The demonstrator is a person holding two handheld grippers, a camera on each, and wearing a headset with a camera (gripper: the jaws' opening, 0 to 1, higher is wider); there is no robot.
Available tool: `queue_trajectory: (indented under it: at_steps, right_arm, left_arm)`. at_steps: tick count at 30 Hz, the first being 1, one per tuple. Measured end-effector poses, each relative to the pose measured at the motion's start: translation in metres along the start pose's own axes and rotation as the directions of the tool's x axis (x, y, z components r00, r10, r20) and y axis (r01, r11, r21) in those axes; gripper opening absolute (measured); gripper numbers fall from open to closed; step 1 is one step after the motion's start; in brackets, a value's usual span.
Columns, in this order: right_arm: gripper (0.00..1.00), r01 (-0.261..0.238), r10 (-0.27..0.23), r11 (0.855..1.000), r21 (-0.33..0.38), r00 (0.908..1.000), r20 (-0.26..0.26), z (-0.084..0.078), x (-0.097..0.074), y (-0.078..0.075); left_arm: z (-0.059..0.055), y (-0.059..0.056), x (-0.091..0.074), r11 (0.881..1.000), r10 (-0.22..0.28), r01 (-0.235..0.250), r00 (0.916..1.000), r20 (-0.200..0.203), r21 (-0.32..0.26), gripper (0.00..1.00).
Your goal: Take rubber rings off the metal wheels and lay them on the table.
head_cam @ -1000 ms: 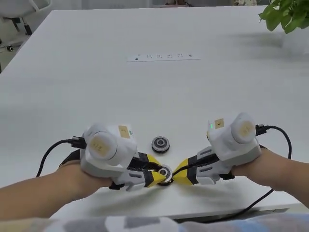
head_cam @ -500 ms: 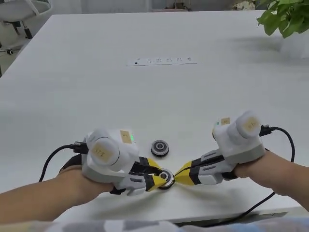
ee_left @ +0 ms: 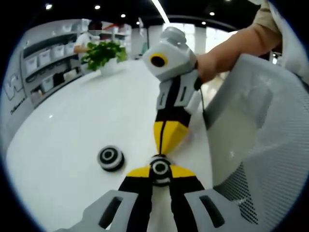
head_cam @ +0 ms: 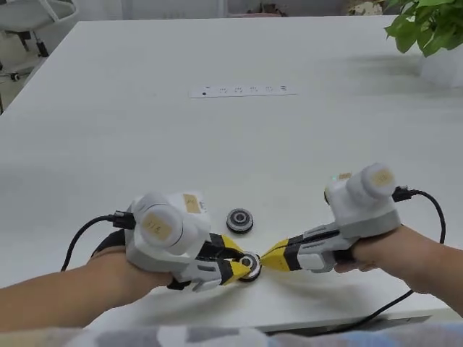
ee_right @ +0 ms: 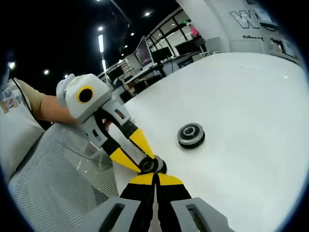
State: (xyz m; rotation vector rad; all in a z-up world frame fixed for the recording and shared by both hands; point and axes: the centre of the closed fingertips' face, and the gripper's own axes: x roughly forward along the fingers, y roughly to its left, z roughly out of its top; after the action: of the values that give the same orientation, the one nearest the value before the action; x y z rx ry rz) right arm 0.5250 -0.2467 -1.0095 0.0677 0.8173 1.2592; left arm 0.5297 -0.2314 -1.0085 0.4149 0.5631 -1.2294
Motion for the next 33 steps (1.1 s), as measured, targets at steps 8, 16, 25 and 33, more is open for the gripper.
queue_trajectory:
  at_steps: [8, 16, 25, 33]
  right_arm:
    - [0.00, -0.015, 0.015, 1.000, 0.022, 0.9998, 0.016, 0.002, 0.000, 0.004]
    - [0.00, -0.041, 0.040, 0.999, 0.029, 0.9991, 0.017, 0.003, 0.002, 0.013]
    - [0.00, -0.084, 0.082, 0.996, 0.041, 0.9958, 0.041, 0.009, 0.004, 0.021]
    - [0.00, -0.108, 0.108, 0.994, -0.004, 0.9937, 0.030, 0.006, 0.006, 0.023]
  left_arm:
    - [-0.003, 0.004, -0.001, 1.000, 0.012, -0.012, 0.9999, -0.011, 0.002, 0.12]
    - [-0.005, 0.007, -0.001, 1.000, 0.009, -0.009, 0.9998, -0.019, 0.000, 0.12]
    - [-0.007, 0.009, -0.001, 1.000, 0.006, -0.005, 0.9998, -0.017, 0.002, 0.12]
    - [0.005, -0.005, 0.002, 1.000, 0.005, -0.005, 0.9999, -0.010, 0.000, 0.12]
